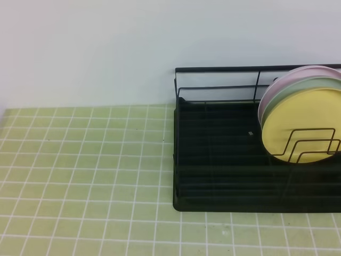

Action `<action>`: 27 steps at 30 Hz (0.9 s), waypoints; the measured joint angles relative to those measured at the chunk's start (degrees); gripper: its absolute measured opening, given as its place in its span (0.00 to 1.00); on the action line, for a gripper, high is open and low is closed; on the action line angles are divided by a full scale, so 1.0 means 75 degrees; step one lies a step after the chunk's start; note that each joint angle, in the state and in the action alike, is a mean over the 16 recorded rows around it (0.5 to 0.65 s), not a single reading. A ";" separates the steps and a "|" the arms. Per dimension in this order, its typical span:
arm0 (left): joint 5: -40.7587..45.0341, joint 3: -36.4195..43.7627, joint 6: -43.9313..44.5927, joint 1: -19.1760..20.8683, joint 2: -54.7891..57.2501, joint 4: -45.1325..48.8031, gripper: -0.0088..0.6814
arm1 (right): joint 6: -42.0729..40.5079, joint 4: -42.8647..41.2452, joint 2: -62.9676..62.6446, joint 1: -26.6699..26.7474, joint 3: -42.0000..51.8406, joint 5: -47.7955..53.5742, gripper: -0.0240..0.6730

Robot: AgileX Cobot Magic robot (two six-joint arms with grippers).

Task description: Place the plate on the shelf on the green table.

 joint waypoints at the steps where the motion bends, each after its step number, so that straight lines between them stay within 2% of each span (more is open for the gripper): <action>1: 0.0022 0.0076 -0.0053 0.0162 -0.0130 0.0000 0.01 | -0.0006 -0.0003 -0.0037 0.0000 0.0001 -0.0083 0.03; 8: 0.0152 0.1046 -0.0424 0.0961 -0.1297 0.0002 0.01 | -0.0024 0.0048 -0.0547 -0.0002 0.0175 -0.0763 0.03; 15: 0.0177 0.2323 -0.0493 0.1223 -0.2297 0.0003 0.01 | 0.0519 -0.0600 -0.1546 -0.0108 0.0820 -0.1510 0.03; 21: 0.0177 0.2913 -0.0293 0.1236 -0.2678 0.0003 0.01 | 0.2229 -0.2163 -0.2390 -0.0263 0.1636 -0.1874 0.03; 27: 0.0123 0.3046 -0.0141 0.1246 -0.2848 0.0005 0.01 | 0.5323 -0.5017 -0.2907 -0.0395 0.2354 -0.1751 0.03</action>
